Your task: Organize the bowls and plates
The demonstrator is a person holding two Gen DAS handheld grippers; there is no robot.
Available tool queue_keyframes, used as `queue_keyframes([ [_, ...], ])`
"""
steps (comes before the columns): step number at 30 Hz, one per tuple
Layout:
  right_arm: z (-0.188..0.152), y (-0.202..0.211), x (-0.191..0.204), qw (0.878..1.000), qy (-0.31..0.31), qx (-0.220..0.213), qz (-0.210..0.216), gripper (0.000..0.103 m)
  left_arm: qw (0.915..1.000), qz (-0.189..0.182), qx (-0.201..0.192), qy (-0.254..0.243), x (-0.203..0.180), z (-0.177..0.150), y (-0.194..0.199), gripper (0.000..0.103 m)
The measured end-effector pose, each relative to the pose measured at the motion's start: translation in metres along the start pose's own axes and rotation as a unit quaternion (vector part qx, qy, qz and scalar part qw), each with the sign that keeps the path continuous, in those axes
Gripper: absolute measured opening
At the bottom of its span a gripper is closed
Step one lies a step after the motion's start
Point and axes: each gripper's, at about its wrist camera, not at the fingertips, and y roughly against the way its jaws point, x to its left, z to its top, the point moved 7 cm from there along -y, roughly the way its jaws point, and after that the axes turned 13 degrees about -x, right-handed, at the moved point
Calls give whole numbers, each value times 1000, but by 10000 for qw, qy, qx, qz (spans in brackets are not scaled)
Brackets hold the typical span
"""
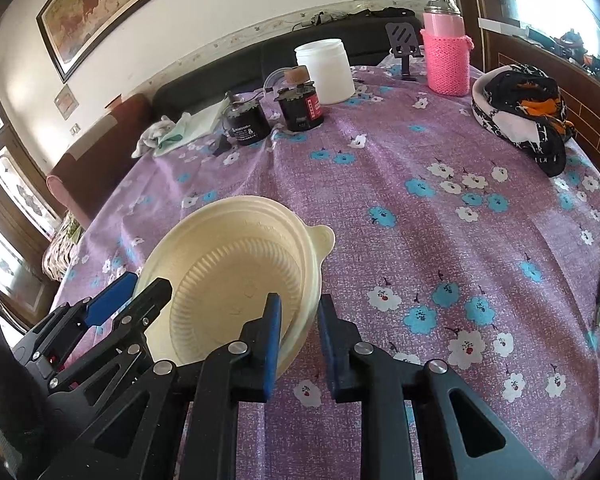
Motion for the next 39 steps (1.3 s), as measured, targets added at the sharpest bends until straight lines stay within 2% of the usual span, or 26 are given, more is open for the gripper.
queue_keyframes([
  [18, 6, 10, 4, 9997, 92, -227, 26, 20, 9999, 42, -132, -19, 1, 4, 5, 32],
  [25, 10, 18, 8, 9979, 381, -467, -246, 20, 9994, 50, -331, -33, -2, 10, 14, 32],
  [33, 8, 37, 8, 9953, 519, -576, -578, 20, 9989, -137, -439, -33, -12, 16, 35, 32],
  [39, -2, 65, 2, 9950, 476, -619, -629, 20, 9990, -344, -231, -162, -24, 5, 56, 32],
])
